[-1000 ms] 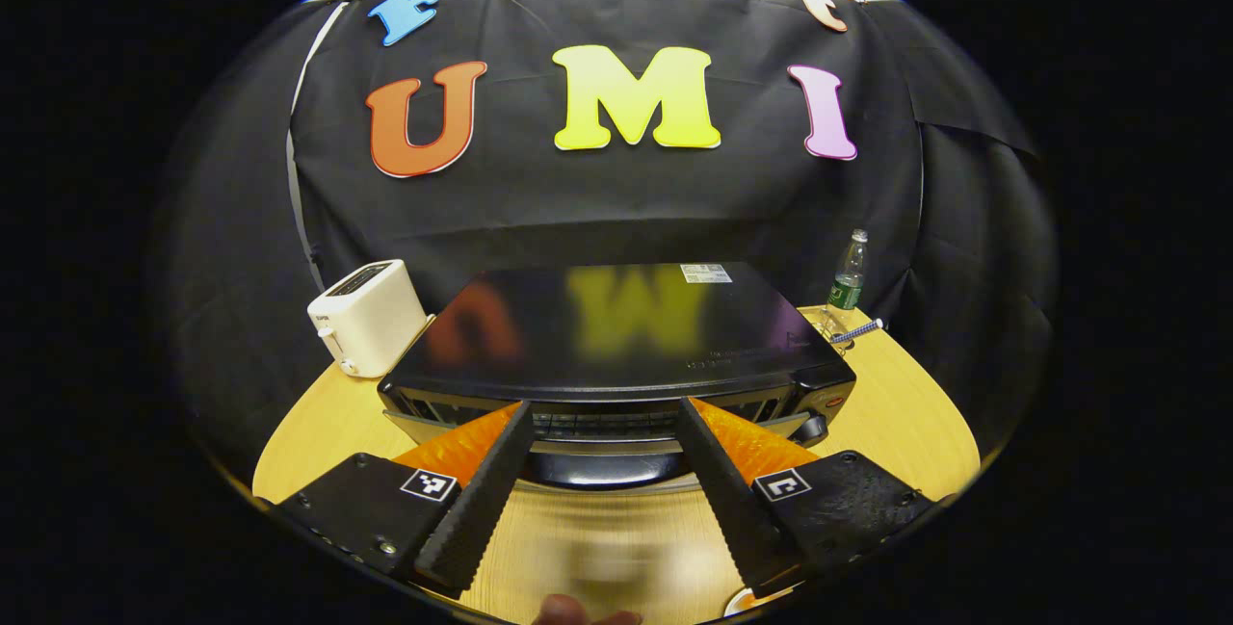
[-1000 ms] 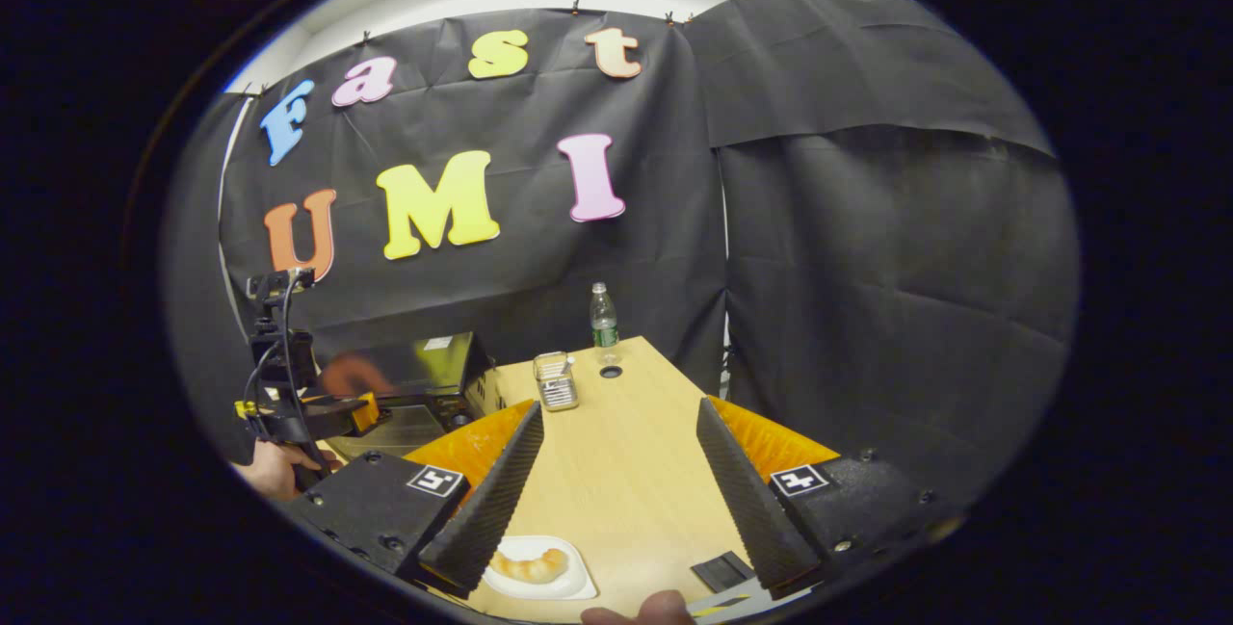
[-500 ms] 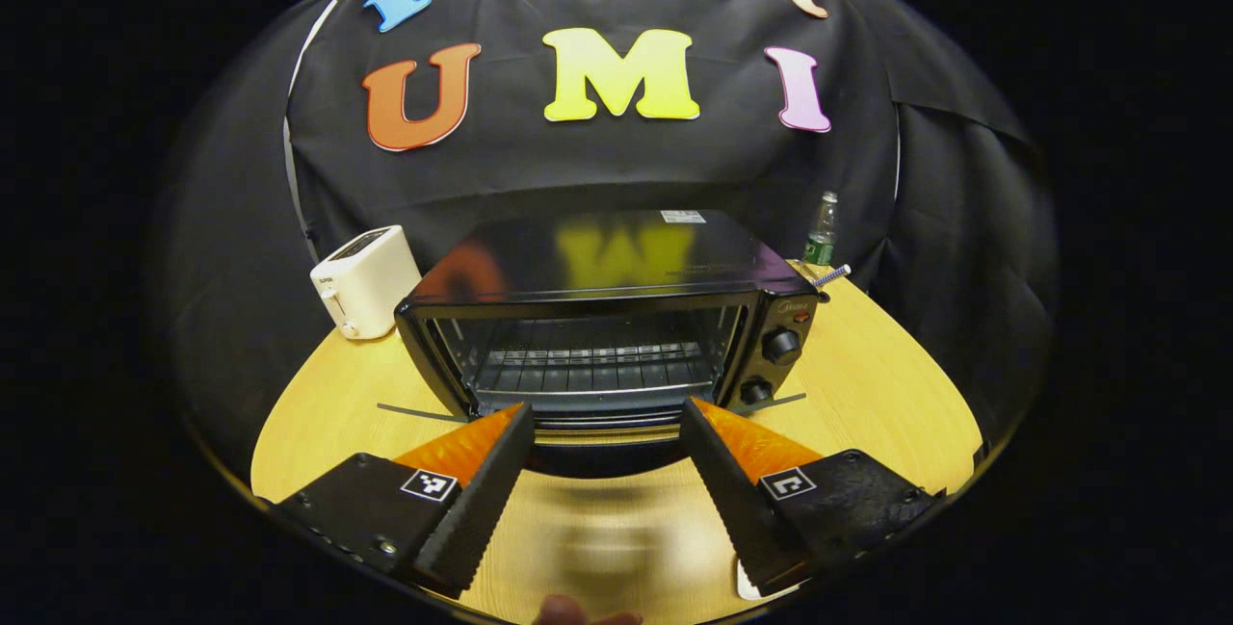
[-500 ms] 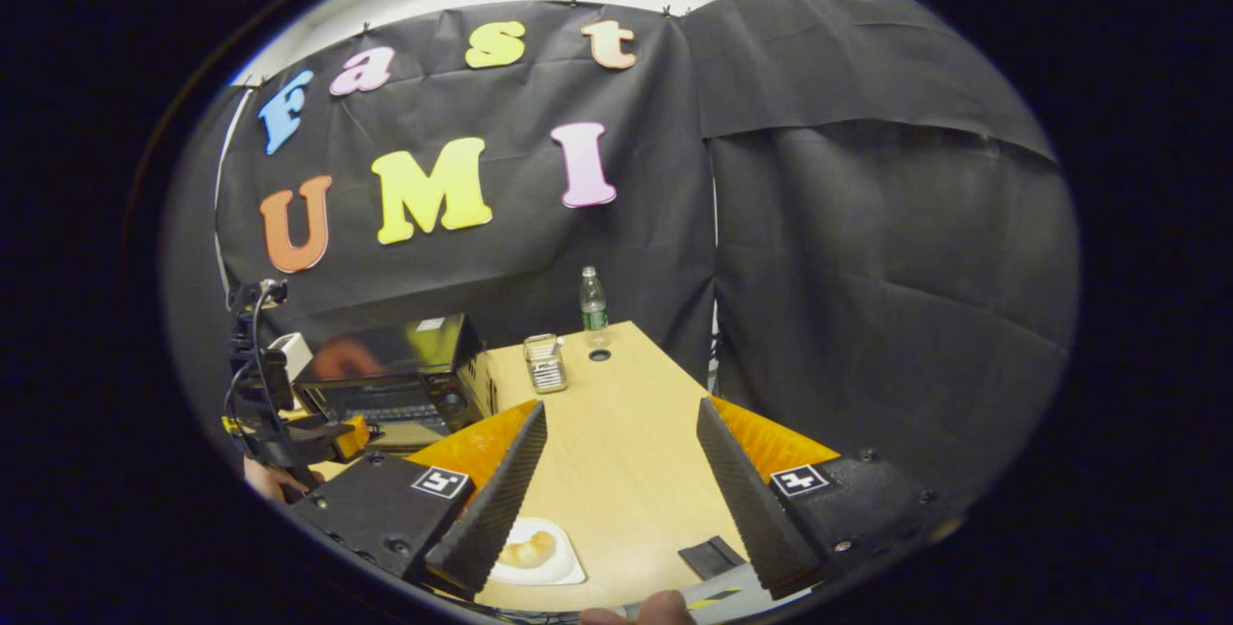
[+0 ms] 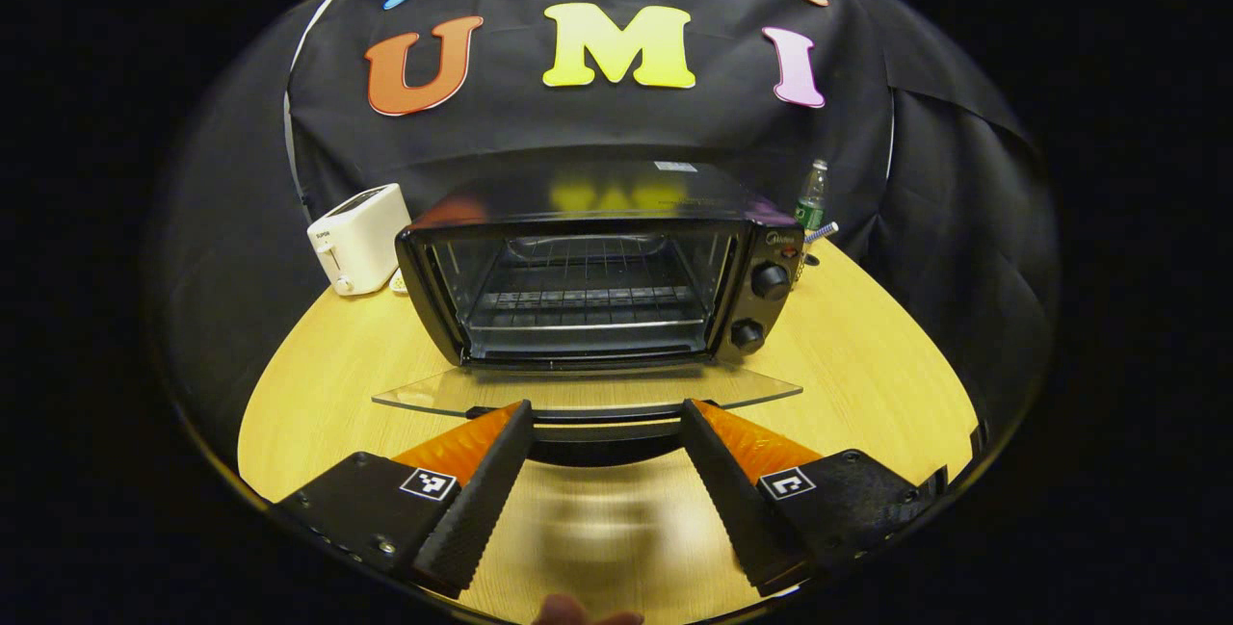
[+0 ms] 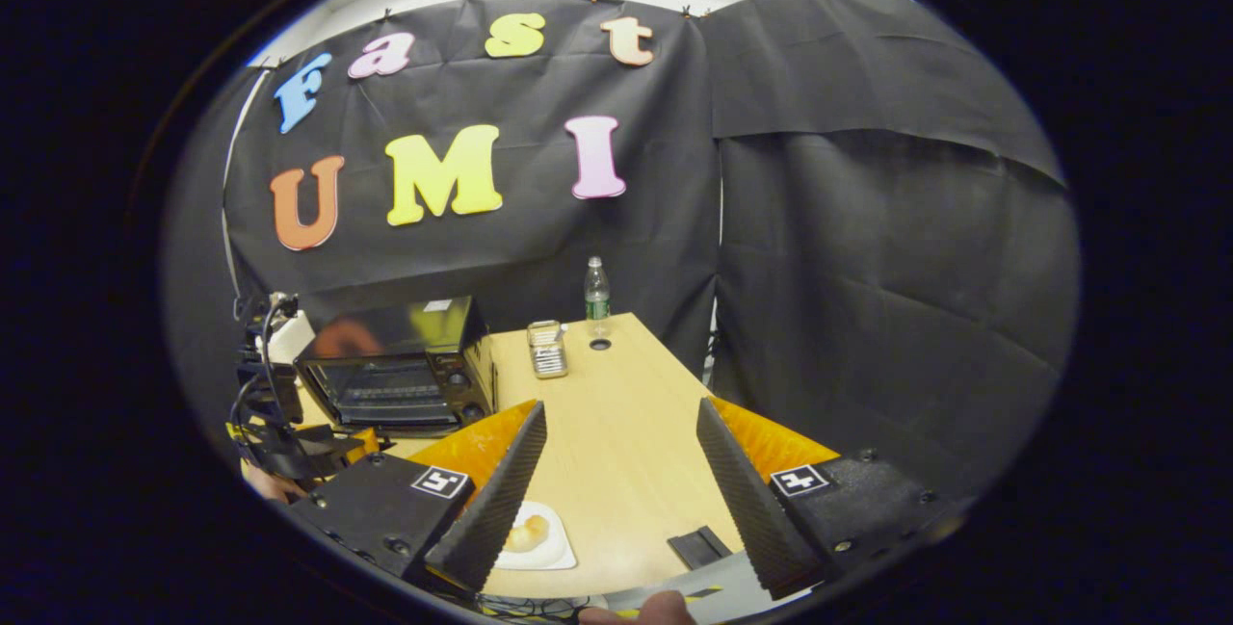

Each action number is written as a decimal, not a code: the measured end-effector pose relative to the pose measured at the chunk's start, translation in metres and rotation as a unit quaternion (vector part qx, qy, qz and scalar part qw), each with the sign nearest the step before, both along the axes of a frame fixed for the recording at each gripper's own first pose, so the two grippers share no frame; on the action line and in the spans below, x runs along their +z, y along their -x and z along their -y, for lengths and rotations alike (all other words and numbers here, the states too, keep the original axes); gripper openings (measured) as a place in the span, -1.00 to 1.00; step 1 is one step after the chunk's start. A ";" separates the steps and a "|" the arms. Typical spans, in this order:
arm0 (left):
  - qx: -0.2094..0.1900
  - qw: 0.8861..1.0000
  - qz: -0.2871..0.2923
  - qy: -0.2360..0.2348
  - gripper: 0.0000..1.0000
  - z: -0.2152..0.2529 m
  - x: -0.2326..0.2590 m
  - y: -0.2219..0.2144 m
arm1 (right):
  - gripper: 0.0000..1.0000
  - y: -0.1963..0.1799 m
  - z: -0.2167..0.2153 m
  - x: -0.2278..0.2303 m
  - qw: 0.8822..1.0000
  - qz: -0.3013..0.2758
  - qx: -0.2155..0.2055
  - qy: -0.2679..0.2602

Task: Open the electric oven with the left hand, put the food in, and close the electric oven.

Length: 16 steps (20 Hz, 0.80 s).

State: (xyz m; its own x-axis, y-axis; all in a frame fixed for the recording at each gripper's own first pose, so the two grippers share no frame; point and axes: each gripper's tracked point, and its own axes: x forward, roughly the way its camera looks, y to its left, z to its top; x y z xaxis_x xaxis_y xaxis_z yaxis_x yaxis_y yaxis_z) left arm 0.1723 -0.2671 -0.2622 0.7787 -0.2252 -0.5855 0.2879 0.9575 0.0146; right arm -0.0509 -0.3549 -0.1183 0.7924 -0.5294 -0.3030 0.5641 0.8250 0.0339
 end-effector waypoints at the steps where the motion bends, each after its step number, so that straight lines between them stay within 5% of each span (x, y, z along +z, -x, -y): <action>1: -0.003 1.000 -0.002 -0.004 0.97 0.000 -0.004 0.004 | 0.94 0.002 -0.001 -0.003 1.000 -0.006 0.000 -0.001; 11: 0.024 0.990 -0.140 0.019 0.85 -0.008 -0.079 0.037 | 0.97 -0.004 -0.015 -0.030 0.998 -0.051 0.027 -0.012; 16: 0.018 0.988 -0.155 -0.002 0.86 -0.011 -0.088 0.041 | 0.98 -0.010 -0.025 -0.052 0.995 -0.077 0.046 -0.038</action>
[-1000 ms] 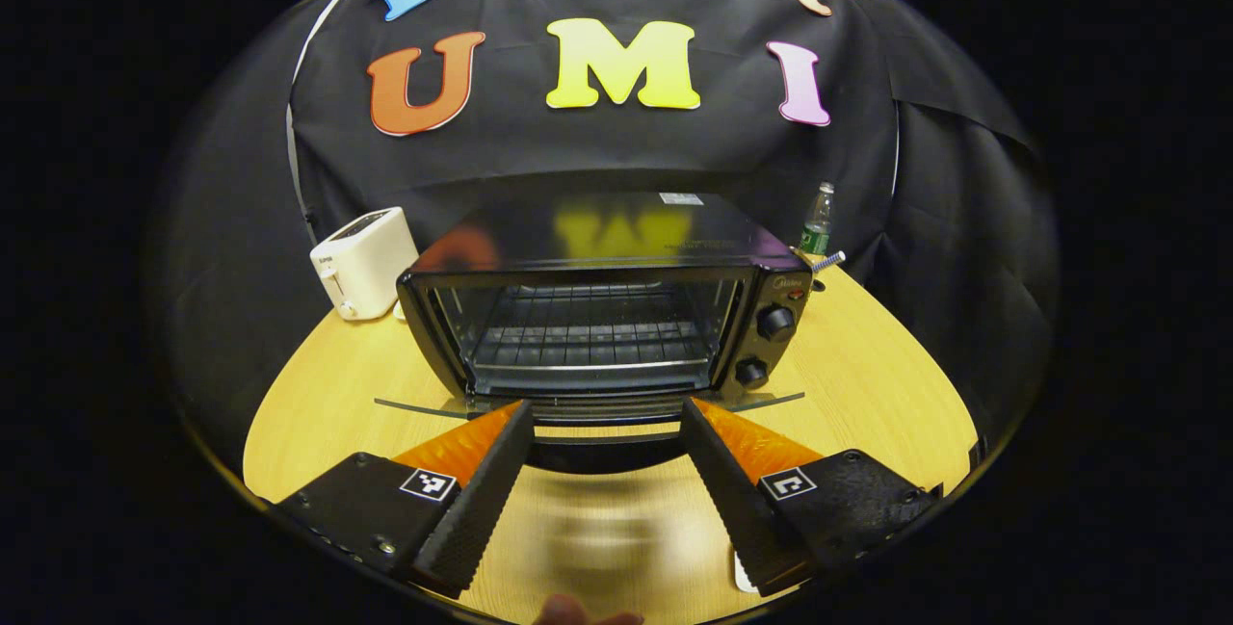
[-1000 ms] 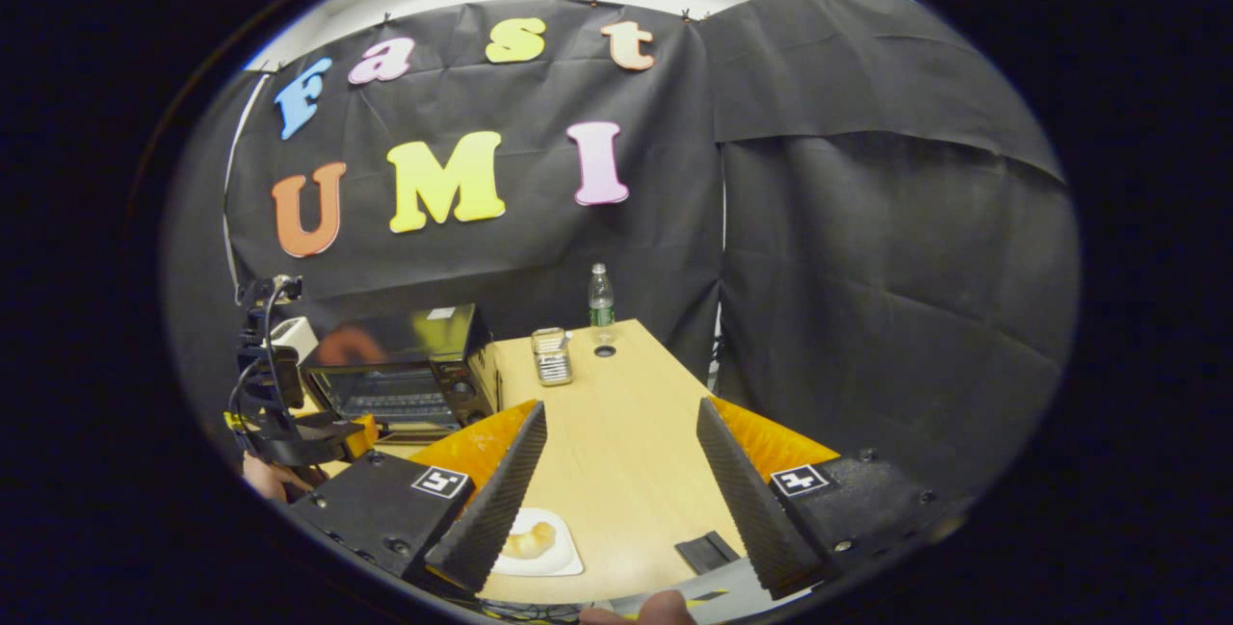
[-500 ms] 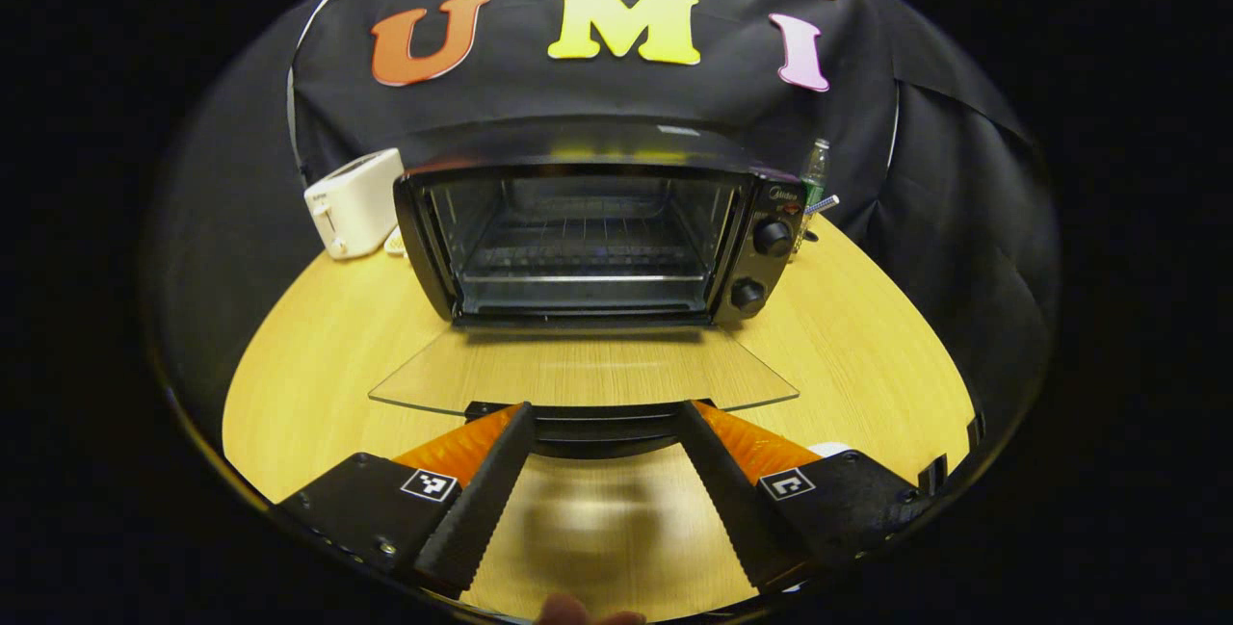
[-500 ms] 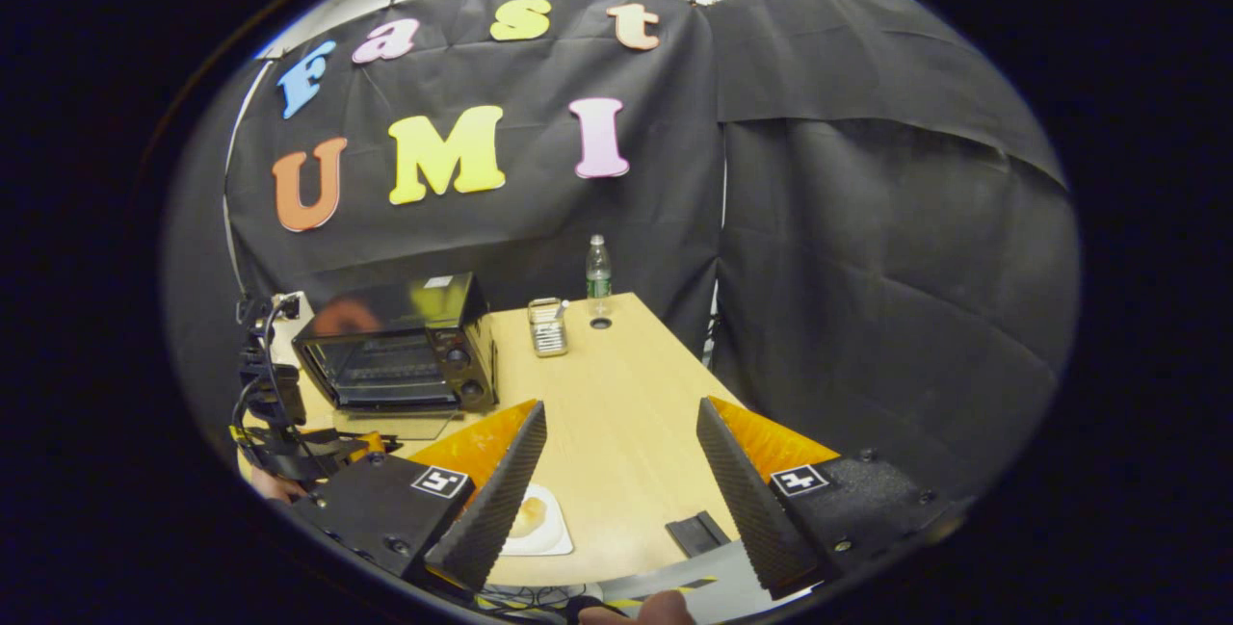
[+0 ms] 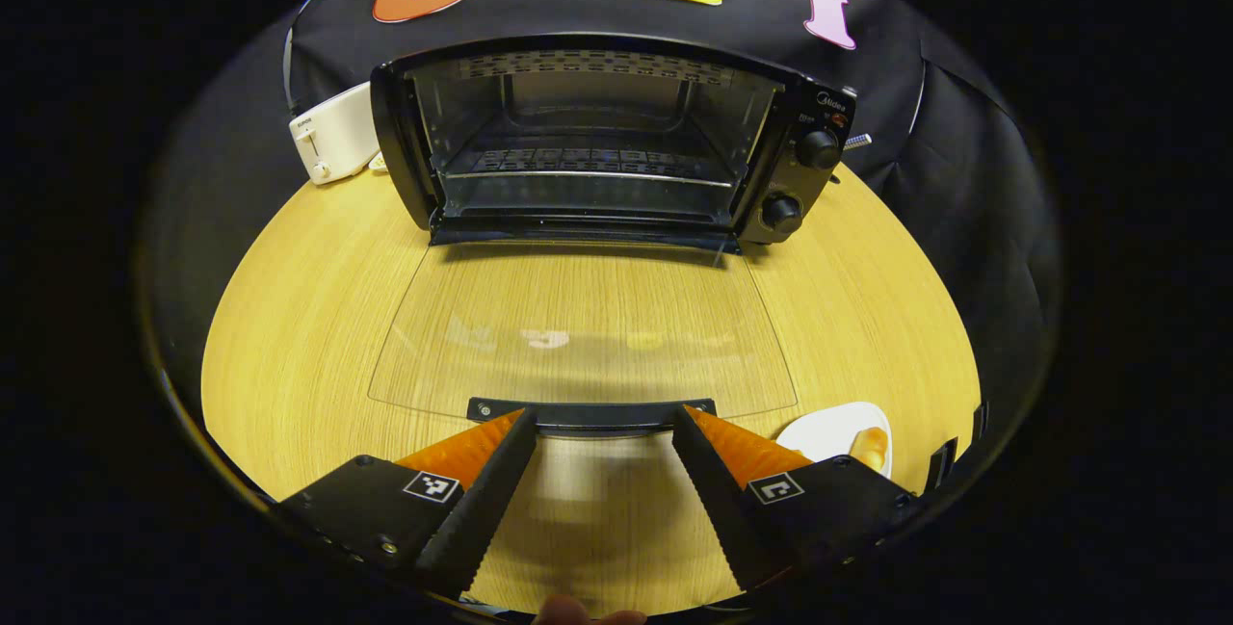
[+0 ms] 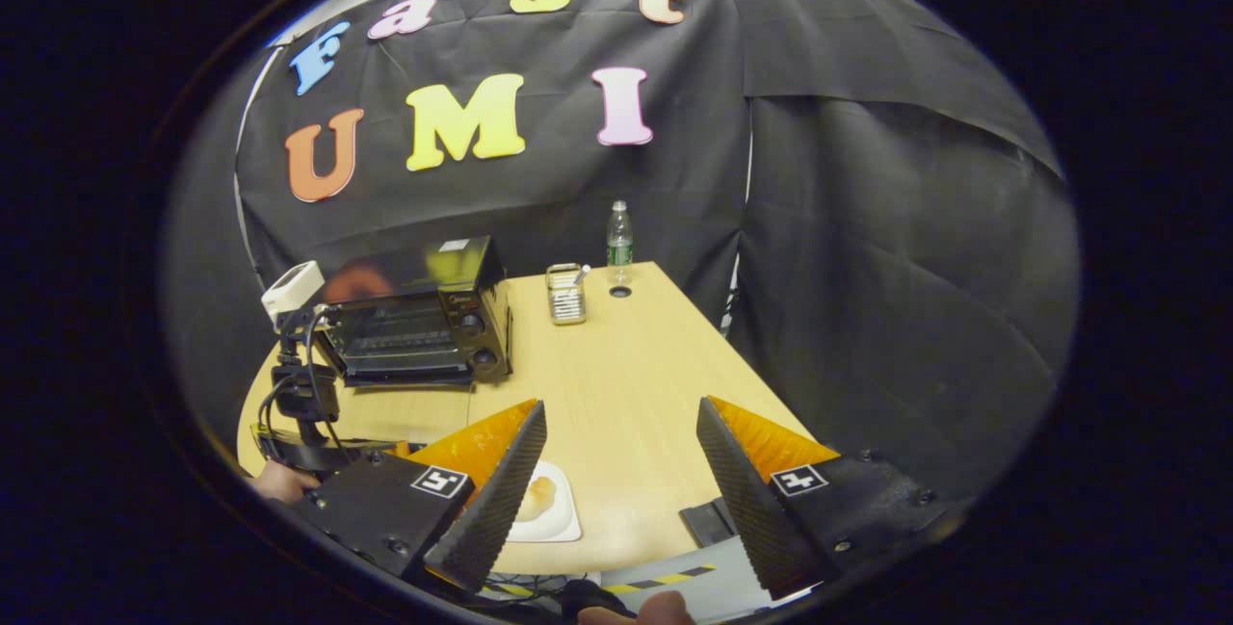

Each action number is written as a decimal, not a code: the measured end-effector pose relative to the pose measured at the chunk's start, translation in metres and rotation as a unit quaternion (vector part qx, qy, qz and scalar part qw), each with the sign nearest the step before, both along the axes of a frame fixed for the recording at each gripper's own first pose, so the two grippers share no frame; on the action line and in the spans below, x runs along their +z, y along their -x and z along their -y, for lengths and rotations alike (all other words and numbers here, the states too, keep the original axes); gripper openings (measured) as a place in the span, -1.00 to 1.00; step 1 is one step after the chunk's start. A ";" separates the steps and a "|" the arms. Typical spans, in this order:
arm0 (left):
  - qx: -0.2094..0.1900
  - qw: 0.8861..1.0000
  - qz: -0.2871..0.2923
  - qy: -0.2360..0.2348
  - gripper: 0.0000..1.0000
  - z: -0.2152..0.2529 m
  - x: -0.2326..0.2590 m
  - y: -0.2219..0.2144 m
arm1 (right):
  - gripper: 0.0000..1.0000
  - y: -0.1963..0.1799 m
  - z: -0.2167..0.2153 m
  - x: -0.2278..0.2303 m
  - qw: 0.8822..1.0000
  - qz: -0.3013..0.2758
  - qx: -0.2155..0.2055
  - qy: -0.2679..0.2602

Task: Open the electric oven with the left hand, put the food in, and close the electric oven.

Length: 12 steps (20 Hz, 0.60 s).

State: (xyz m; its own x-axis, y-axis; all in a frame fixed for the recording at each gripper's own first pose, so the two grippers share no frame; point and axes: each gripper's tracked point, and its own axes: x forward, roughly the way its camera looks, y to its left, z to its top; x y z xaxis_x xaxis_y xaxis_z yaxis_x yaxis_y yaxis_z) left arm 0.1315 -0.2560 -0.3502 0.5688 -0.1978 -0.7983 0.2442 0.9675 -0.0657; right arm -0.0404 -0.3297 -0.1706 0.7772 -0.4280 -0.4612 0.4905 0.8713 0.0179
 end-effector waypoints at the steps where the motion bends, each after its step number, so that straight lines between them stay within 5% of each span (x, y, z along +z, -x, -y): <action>1: -0.002 1.000 0.007 0.000 0.85 0.002 0.001 -0.001 | 0.96 -0.001 -0.004 -0.005 1.000 -0.006 0.007 -0.007; 12: 0.005 0.998 0.052 0.032 0.86 -0.002 0.049 -0.011 | 0.96 -0.027 -0.045 -0.068 0.991 -0.062 0.062 -0.104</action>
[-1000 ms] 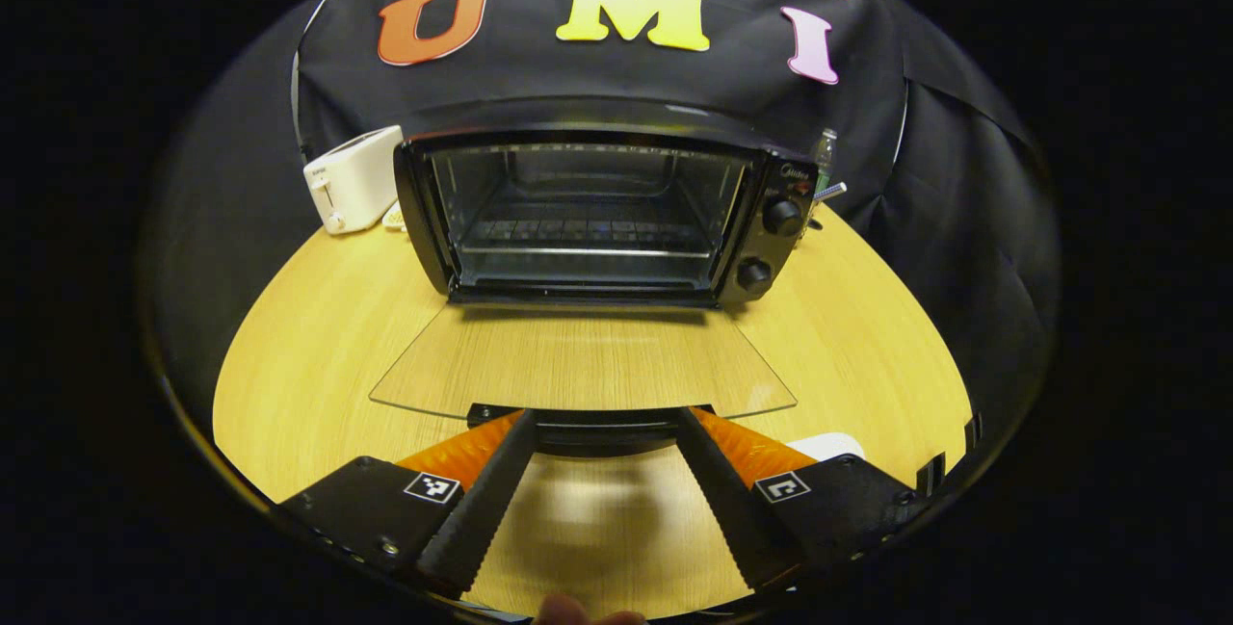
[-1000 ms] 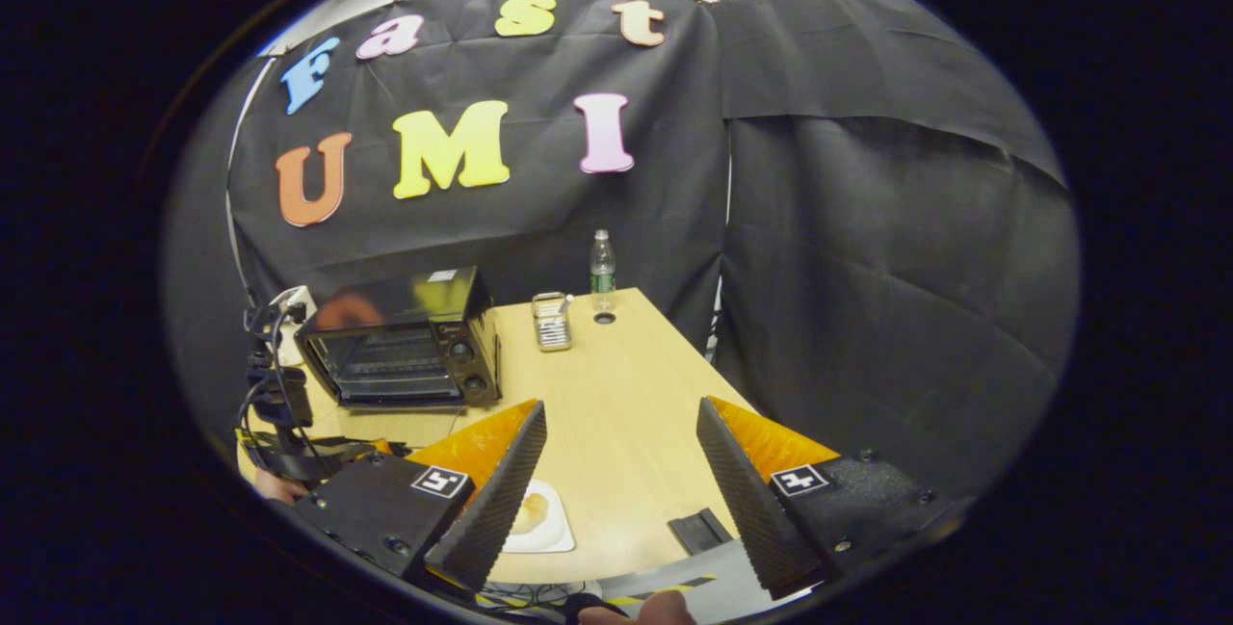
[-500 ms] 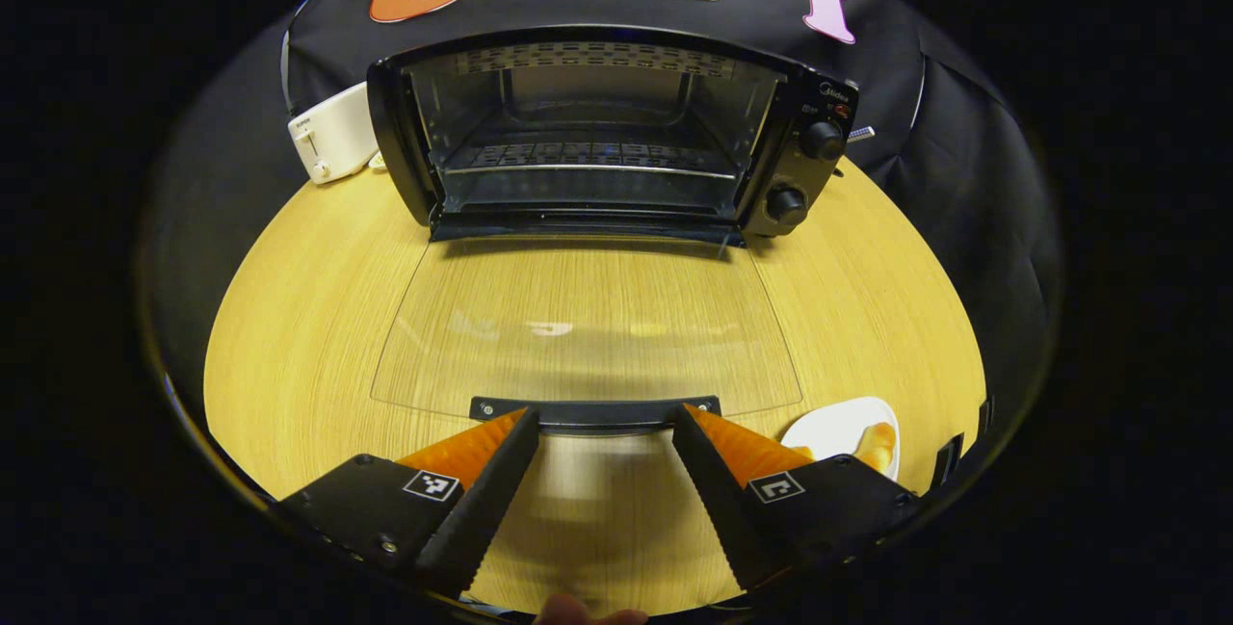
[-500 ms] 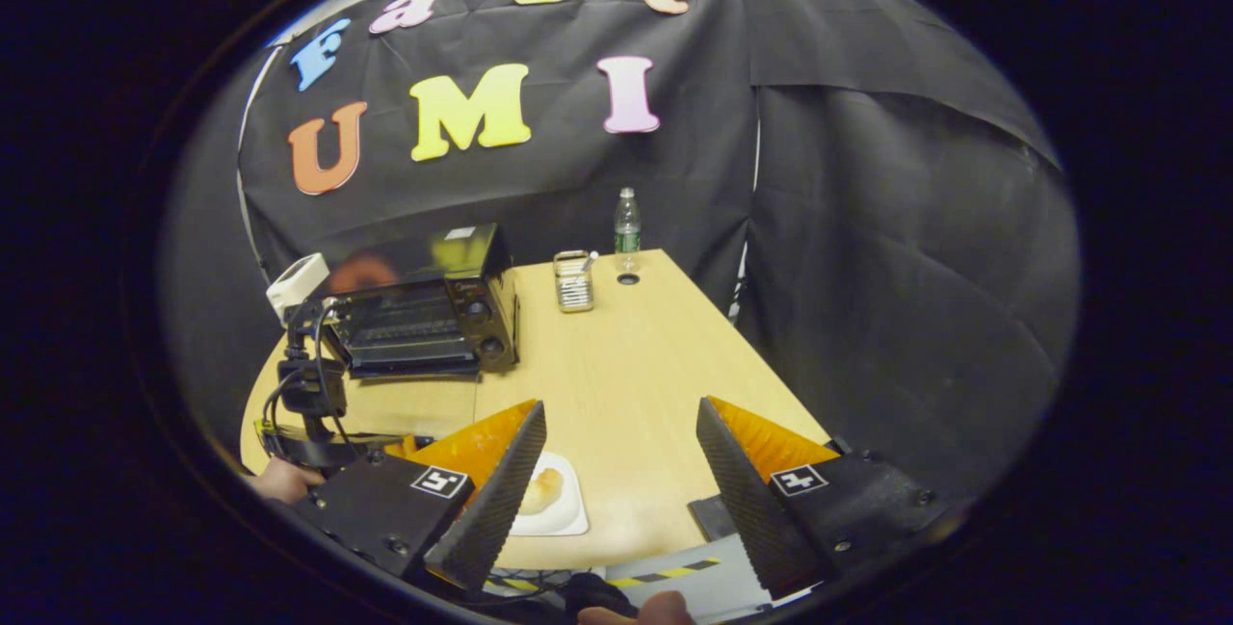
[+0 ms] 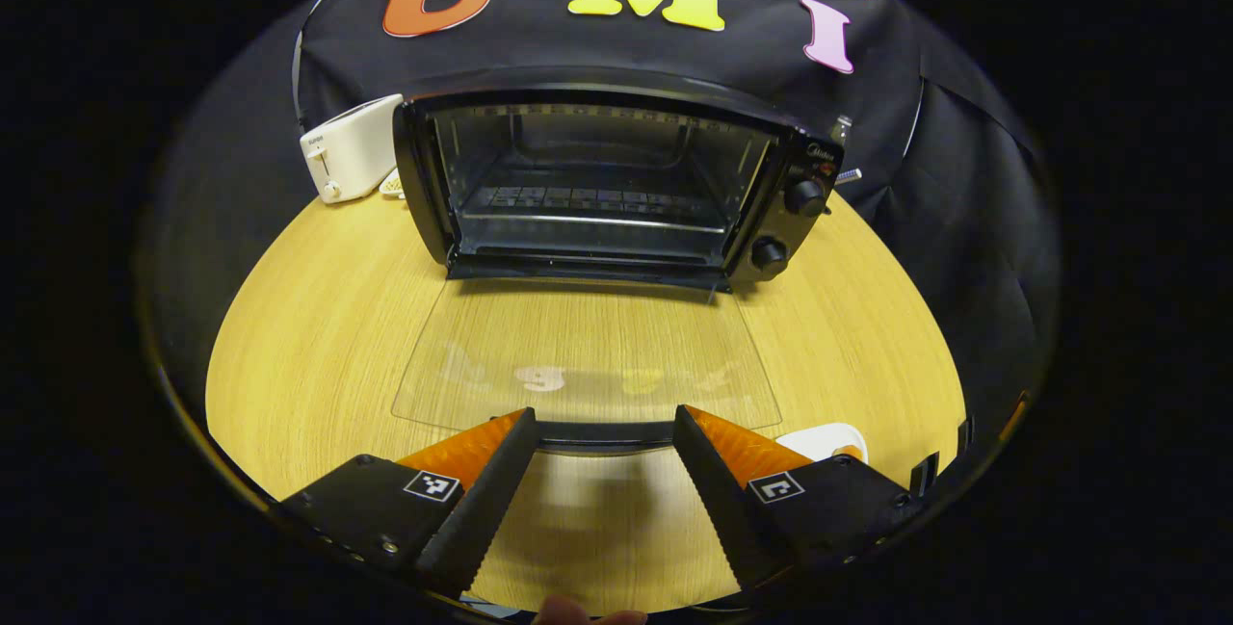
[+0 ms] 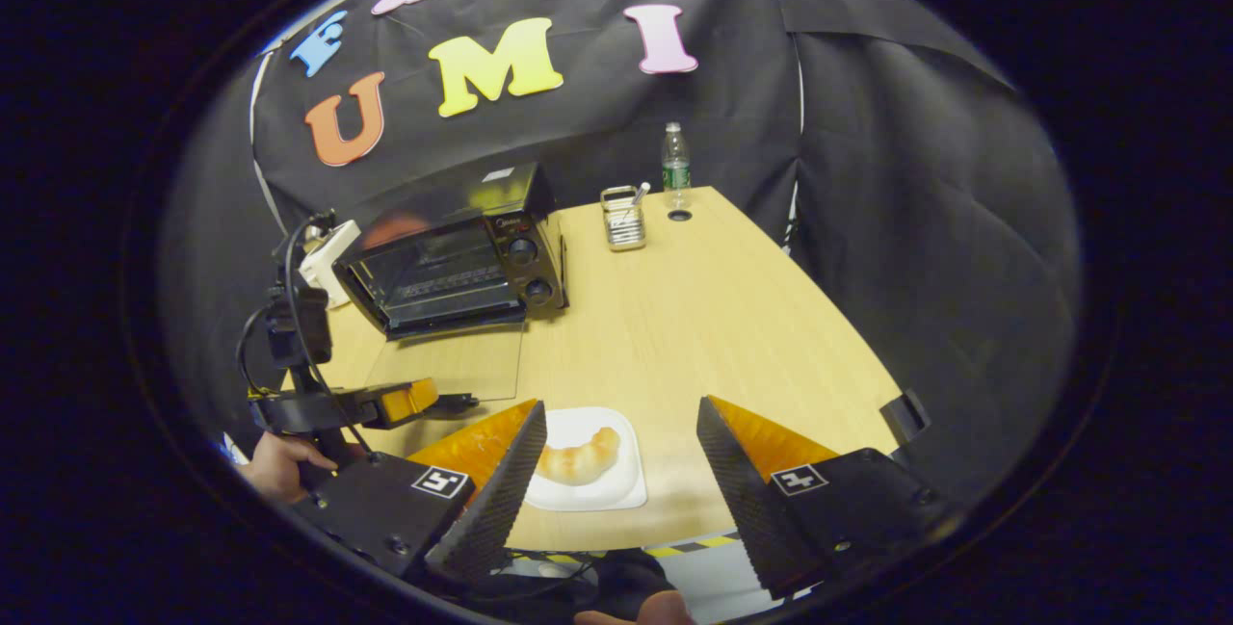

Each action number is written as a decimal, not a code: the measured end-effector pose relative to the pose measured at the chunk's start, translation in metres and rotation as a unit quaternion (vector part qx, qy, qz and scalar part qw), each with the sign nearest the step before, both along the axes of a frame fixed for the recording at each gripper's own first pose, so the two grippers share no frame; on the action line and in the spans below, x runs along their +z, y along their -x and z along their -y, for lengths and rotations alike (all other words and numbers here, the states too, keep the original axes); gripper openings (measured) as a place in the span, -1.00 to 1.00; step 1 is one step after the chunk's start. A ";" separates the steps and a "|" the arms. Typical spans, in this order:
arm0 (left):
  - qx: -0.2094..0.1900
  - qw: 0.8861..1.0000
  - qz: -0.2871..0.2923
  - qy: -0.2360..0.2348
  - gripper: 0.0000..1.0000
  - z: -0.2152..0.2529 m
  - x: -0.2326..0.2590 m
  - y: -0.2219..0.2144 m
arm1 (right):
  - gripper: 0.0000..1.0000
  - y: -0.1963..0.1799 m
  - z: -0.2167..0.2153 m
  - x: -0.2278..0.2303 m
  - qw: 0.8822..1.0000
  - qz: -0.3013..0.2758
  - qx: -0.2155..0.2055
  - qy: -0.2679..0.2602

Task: Open the electric oven with the left hand, put the food in, and close the electric oven.

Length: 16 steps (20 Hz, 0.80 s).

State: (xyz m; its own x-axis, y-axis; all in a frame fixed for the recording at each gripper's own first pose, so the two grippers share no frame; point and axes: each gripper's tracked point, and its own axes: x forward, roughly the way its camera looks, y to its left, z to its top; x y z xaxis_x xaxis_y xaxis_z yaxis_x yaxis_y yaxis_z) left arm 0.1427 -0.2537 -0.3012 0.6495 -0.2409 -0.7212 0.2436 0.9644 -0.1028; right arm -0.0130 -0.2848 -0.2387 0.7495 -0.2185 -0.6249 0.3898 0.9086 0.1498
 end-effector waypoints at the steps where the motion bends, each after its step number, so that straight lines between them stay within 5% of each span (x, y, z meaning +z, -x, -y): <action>1: -0.001 1.000 0.011 0.001 0.86 -0.002 0.011 0.001 | 1.00 -0.003 -0.003 -0.007 1.000 -0.004 0.001 -0.013; 9: -0.006 0.991 0.130 -0.001 0.86 -0.028 0.118 0.008 | 0.84 -0.022 -0.026 -0.089 0.994 -0.059 0.024 -0.085; 16: 0.041 0.990 0.137 0.001 0.86 -0.047 0.145 0.009 | 0.66 -0.036 -0.042 -0.137 0.984 -0.110 0.035 -0.139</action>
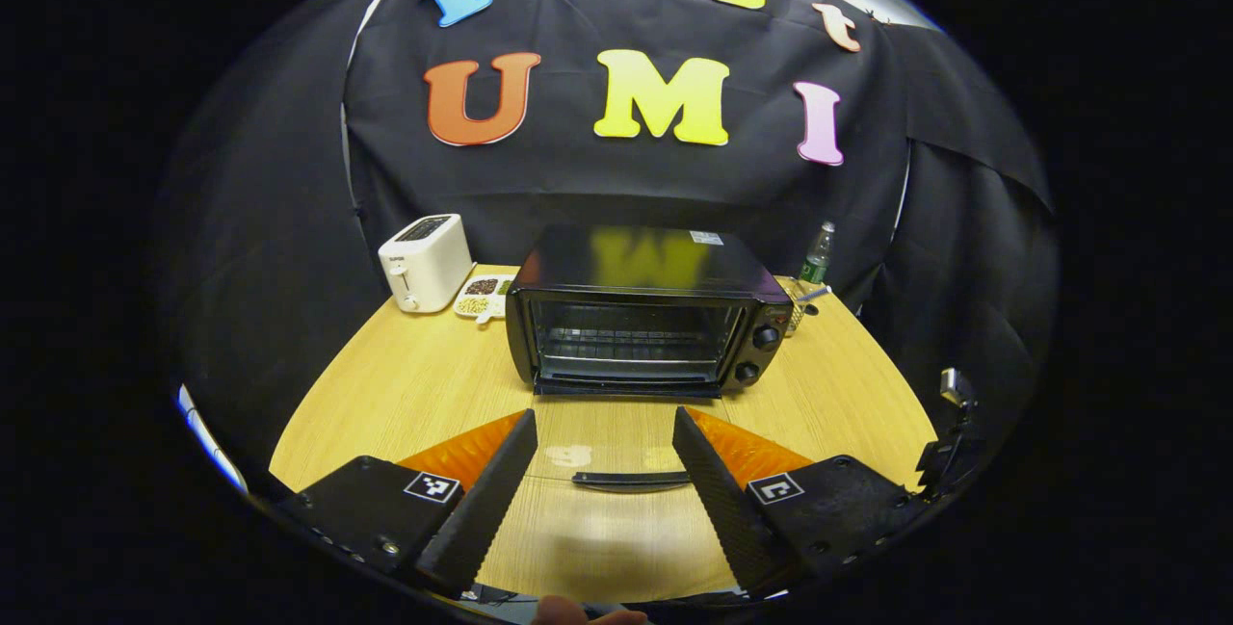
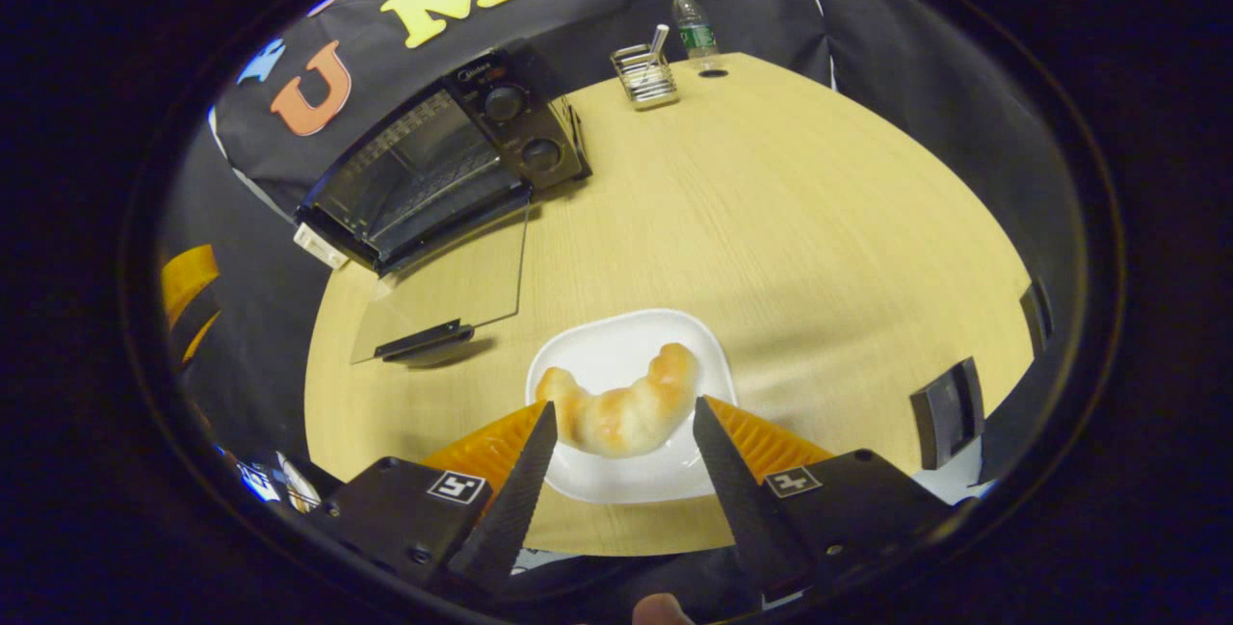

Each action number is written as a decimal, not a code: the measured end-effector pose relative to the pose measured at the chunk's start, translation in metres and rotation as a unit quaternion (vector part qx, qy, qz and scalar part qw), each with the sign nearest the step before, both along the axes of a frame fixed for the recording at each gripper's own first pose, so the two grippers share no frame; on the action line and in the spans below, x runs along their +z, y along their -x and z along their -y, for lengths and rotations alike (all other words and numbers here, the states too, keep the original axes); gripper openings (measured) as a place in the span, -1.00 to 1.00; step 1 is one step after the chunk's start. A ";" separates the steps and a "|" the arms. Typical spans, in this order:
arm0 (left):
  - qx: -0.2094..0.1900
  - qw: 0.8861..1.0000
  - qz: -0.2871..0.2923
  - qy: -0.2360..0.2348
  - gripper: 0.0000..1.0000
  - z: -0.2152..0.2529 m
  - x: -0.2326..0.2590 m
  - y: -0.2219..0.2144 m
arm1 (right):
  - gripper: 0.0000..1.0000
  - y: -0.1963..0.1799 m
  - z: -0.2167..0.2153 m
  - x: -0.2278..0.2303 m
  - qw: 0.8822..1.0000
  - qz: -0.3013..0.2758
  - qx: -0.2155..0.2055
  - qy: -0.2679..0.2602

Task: Open the electric oven with the left hand, put the food in, and close the electric oven.

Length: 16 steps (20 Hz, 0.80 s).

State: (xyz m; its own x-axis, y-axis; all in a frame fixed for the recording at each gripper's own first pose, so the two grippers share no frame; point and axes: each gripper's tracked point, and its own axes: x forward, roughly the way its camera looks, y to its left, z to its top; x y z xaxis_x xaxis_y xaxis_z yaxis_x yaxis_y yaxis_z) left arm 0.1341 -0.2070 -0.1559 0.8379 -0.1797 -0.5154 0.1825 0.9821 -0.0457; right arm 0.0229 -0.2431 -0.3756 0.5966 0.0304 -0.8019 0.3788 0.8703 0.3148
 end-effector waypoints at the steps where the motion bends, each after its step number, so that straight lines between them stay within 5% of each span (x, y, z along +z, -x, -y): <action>1: 0.005 1.000 -0.004 -0.001 0.86 -0.002 -0.003 0.002 | 0.62 0.001 0.002 -0.005 1.000 -0.007 0.001 0.001; 5: 0.005 1.000 -0.015 -0.001 0.86 -0.010 -0.008 0.007 | 0.41 -0.001 -0.002 -0.011 1.000 -0.021 -0.004 -0.013; 13: -0.031 0.999 0.006 0.016 0.86 -0.044 0.007 0.003 | -0.80 0.004 -0.012 0.003 0.993 -0.017 -0.107 -0.047; 16: -0.047 0.999 0.010 0.024 0.85 -0.064 0.008 0.003 | -0.92 0.010 -0.023 0.013 0.988 0.003 -0.144 -0.060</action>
State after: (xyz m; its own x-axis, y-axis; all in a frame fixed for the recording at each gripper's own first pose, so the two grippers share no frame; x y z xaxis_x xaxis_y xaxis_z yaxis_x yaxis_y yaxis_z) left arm 0.1308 -0.1432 -0.1481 0.8265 -0.2815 -0.4875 0.2743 0.9576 -0.0880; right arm 0.0129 -0.2202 -0.3622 0.5983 -0.0471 -0.7999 0.6033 0.6835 0.4110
